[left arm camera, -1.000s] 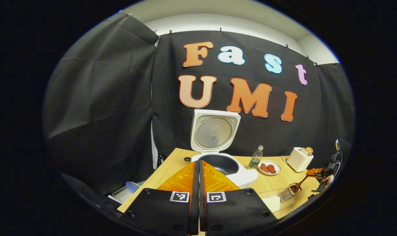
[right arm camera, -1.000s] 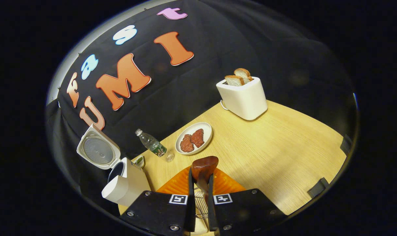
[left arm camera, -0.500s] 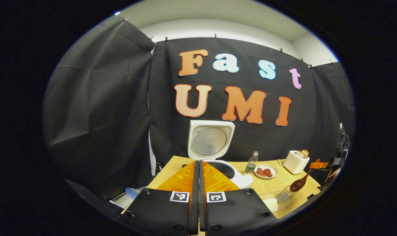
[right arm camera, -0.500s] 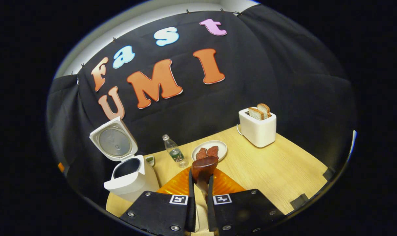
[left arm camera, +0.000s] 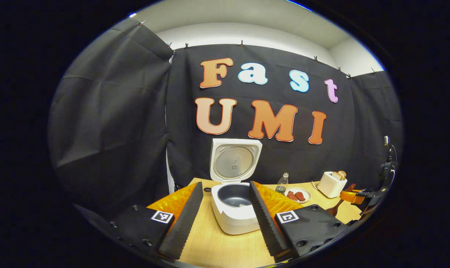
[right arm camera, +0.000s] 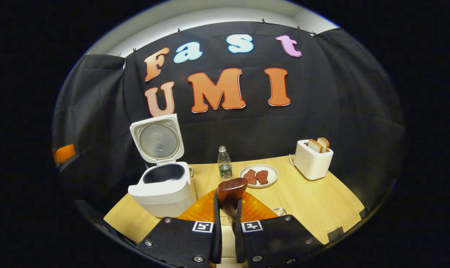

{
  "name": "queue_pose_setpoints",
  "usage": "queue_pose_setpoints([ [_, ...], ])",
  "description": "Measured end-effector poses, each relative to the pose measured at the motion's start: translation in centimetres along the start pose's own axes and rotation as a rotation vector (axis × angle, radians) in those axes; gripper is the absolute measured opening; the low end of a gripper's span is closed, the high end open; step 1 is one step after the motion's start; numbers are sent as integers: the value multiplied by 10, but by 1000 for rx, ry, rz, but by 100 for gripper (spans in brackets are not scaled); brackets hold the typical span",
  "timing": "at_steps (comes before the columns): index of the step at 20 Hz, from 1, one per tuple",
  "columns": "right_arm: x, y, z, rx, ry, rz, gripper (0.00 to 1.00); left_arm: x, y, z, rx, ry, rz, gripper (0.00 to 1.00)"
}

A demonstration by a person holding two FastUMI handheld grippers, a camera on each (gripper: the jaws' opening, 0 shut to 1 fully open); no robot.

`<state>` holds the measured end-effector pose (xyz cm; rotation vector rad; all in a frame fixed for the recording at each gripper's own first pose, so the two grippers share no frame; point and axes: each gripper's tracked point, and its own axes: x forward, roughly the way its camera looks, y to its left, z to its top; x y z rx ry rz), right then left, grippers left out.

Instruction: Close the left gripper, press the button to open the rice cooker; take a wooden spoon from the chopstick holder with the right hand, scoop a spoonful of rice and pour it into the rice cooker, then put the wooden spoon back into the chopstick holder.

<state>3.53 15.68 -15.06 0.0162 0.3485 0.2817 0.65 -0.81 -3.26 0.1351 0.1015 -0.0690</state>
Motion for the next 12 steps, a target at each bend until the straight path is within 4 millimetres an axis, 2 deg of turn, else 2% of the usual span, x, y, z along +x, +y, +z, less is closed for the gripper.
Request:
queue_pose_setpoints([
  [1,4,3,-7,-5,5,-4,13,-1,3,1,7,-8,15,93],
  [7,22,5,-49,16,70,-47,13,-10,26,14,50,-58,103,100],
  [9,28,1,-61,-28,81,-79,13,-11,26,13,56,-55,97,100],
  [12,34,4,-82,-65,107,-93,13,-12,32,13,46,-60,101,100],
])
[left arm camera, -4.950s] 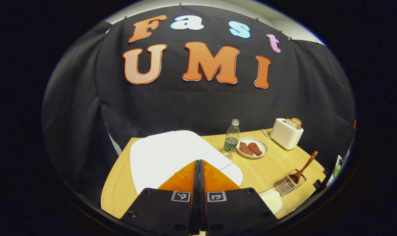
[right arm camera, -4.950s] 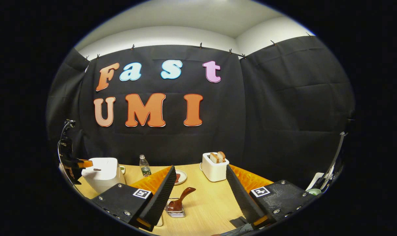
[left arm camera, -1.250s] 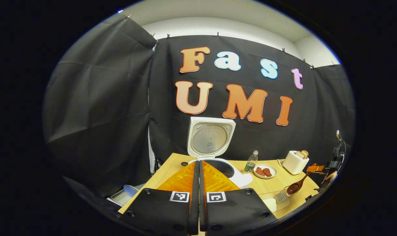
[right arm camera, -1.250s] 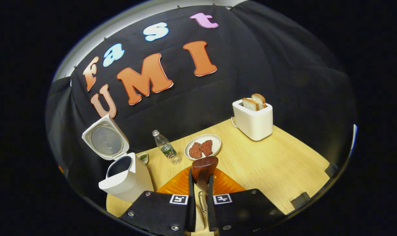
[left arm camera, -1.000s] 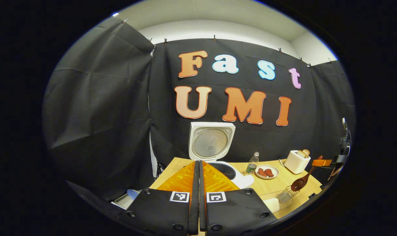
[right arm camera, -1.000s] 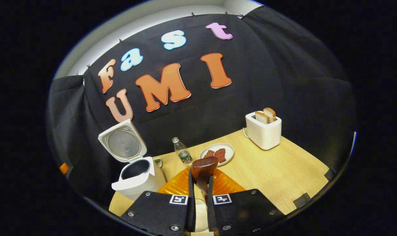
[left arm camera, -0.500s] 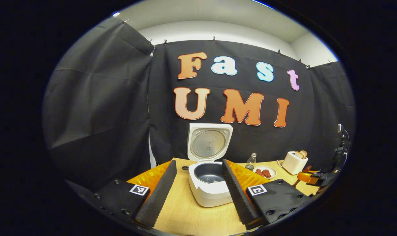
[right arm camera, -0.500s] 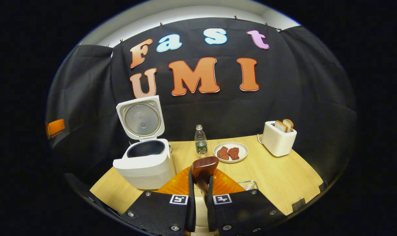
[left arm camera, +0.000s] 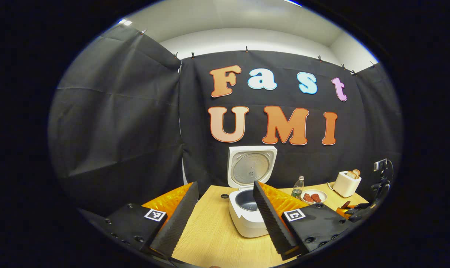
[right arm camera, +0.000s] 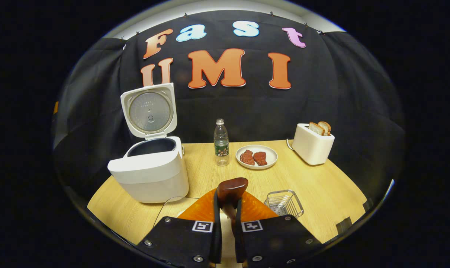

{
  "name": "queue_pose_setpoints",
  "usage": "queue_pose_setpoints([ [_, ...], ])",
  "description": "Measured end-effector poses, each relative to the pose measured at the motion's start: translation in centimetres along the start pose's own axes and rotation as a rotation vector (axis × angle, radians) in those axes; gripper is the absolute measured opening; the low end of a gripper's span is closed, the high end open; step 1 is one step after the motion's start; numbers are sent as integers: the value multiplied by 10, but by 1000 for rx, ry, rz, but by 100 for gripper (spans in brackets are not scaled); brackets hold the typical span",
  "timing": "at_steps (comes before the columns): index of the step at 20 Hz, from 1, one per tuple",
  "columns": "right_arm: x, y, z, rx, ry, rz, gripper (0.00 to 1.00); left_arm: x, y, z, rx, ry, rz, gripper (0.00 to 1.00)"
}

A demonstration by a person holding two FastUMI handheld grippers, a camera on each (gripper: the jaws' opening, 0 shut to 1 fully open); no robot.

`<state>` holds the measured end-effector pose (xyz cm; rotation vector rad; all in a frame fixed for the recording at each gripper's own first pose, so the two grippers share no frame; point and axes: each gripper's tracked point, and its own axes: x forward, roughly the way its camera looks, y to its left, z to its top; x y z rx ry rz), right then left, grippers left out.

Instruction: Close the left gripper, press the button to open the rice cooker; take a wooden spoon from the chopstick holder with the right hand, scoop a spoonful of rice and pour it into the rice cooker, then put the wooden spoon back into the chopstick holder.

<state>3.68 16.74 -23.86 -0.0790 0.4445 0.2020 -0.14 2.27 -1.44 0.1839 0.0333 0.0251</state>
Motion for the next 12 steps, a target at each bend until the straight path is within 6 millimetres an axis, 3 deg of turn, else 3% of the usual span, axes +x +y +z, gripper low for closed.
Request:
queue_pose_setpoints([
  [3,2,1,-1,67,-10,1,14,2,3,-3,-7,4,10,100],
  [9,10,22,-18,340,51,93,14,6,10,-14,-13,28,16,100],
  [12,15,22,-25,542,87,138,14,7,13,-12,-21,27,16,100],
])
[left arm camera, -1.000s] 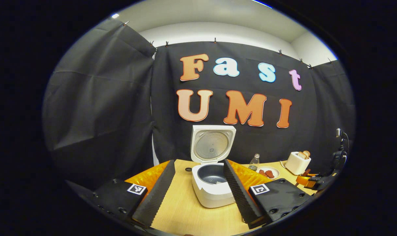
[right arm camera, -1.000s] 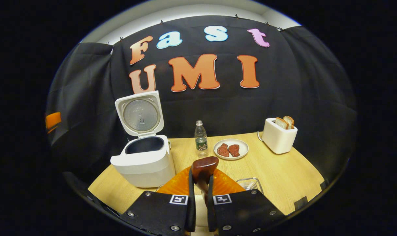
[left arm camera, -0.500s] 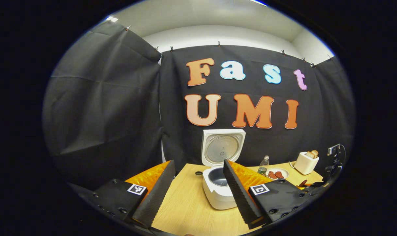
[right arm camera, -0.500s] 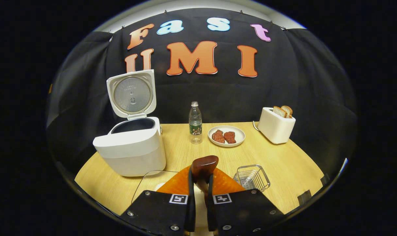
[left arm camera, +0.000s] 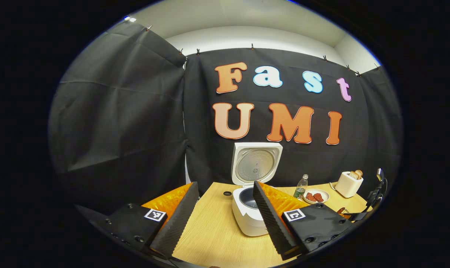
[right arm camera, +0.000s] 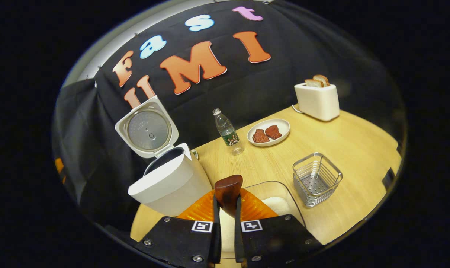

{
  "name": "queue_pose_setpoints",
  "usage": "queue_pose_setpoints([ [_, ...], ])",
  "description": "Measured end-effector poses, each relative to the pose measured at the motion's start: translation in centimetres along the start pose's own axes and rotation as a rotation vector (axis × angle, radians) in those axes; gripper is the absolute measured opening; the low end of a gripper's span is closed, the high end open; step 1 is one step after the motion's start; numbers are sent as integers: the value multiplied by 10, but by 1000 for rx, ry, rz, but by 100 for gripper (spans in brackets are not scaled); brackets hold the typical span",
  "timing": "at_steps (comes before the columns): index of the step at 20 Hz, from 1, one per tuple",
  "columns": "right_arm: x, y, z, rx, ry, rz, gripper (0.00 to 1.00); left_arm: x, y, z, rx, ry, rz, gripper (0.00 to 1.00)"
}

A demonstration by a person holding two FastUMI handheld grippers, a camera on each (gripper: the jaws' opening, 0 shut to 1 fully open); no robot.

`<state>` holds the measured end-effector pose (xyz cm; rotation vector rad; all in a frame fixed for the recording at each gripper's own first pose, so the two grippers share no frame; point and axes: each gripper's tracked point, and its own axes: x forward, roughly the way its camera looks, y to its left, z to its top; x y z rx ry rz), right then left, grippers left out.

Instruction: Close the left gripper, press the button to open the rice cooker; take a wooden spoon from the chopstick holder with the right hand, scoop a spoonful of rice and pour it into the rice cooker, then put the wooden spoon back into the chopstick holder.

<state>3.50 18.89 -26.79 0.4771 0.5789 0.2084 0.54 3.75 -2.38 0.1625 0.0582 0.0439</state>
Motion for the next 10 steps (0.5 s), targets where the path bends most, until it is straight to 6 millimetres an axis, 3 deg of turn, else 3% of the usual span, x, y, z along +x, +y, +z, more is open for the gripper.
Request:
queue_pose_setpoints([
  [4,7,-17,-9,364,52,54,13,2,2,-3,-9,4,0,100],
  [7,9,-32,-14,488,79,47,13,5,0,-4,-9,13,-5,100],
  [10,-1,-36,0,578,71,58,14,8,-4,-2,-8,8,-12,100],
])
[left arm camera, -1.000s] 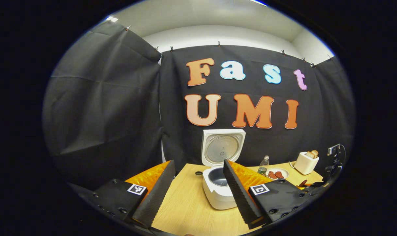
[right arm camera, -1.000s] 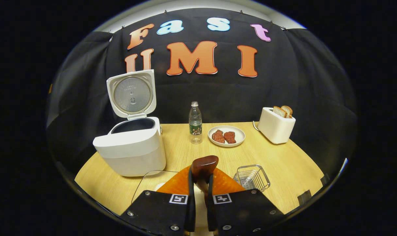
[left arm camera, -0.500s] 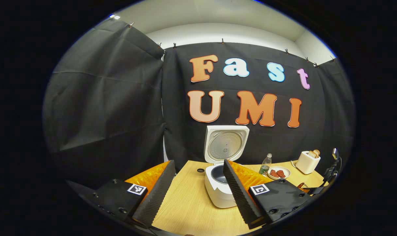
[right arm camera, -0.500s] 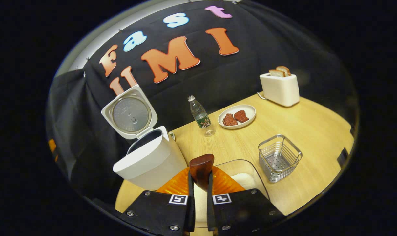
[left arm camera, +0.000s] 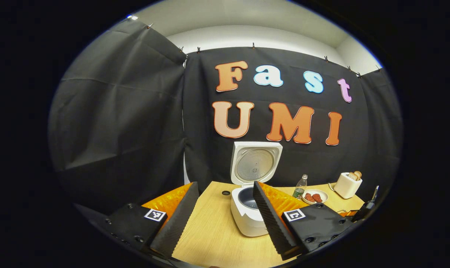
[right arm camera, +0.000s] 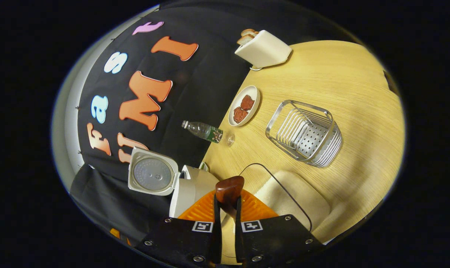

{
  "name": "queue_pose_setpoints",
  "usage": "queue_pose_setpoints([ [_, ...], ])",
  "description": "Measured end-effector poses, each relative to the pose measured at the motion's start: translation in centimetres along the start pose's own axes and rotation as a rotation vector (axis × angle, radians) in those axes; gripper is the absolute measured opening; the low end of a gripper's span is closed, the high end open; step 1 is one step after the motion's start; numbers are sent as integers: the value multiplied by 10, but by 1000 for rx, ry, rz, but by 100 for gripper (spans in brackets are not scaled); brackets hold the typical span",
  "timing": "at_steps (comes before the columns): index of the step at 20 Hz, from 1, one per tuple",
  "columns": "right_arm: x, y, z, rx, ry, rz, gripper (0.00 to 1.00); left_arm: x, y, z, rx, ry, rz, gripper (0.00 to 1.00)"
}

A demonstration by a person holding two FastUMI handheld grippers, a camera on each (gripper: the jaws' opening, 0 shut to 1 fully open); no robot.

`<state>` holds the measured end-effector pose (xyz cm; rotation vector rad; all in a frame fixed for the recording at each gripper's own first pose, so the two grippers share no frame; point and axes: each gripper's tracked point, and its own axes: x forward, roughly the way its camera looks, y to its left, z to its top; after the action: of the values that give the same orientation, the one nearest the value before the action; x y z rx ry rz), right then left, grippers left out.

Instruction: Close the left gripper, press the button to open the rice cooker; take a wooden spoon from the chopstick holder with the right hand, scoop a spoonful of rice and pour it into the rice cooker, then put the wooden spoon back into the chopstick holder.

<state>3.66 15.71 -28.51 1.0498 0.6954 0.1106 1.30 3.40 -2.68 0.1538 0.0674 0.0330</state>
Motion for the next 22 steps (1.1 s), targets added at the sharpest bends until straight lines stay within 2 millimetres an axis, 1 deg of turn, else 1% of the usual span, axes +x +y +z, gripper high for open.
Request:
queue_pose_setpoints([
  [1,-3,5,7,19,-6,9,13,1,-2,2,4,-2,-3,100],
  [3,-9,7,16,39,-21,21,13,3,-6,4,15,-13,-10,100],
  [5,-17,15,27,64,-34,35,13,4,-12,9,23,-24,-19,100],
  [7,-19,23,37,99,-39,47,13,4,-17,11,25,-32,-33,100],
  [10,-22,31,45,133,-47,52,13,5,-21,11,31,-33,-43,99],
  [12,-24,40,48,150,-44,55,13,8,-27,10,32,-33,-50,100],
  [13,-25,47,50,158,-47,60,13,8,-28,10,34,-29,-55,99],
  [15,-28,63,57,176,-53,79,13,7,-30,10,40,-28,-62,100],
  [16,-28,76,62,181,-55,97,13,8,-32,10,44,-28,-64,99],
  [18,-28,100,67,179,-59,135,13,8,-34,11,51,-33,-72,100],
  [20,-22,123,72,175,-52,163,13,8,-38,10,52,-32,-81,98],
  [22,-13,146,75,172,-47,185,13,7,-38,10,53,-33,-84,99],
])
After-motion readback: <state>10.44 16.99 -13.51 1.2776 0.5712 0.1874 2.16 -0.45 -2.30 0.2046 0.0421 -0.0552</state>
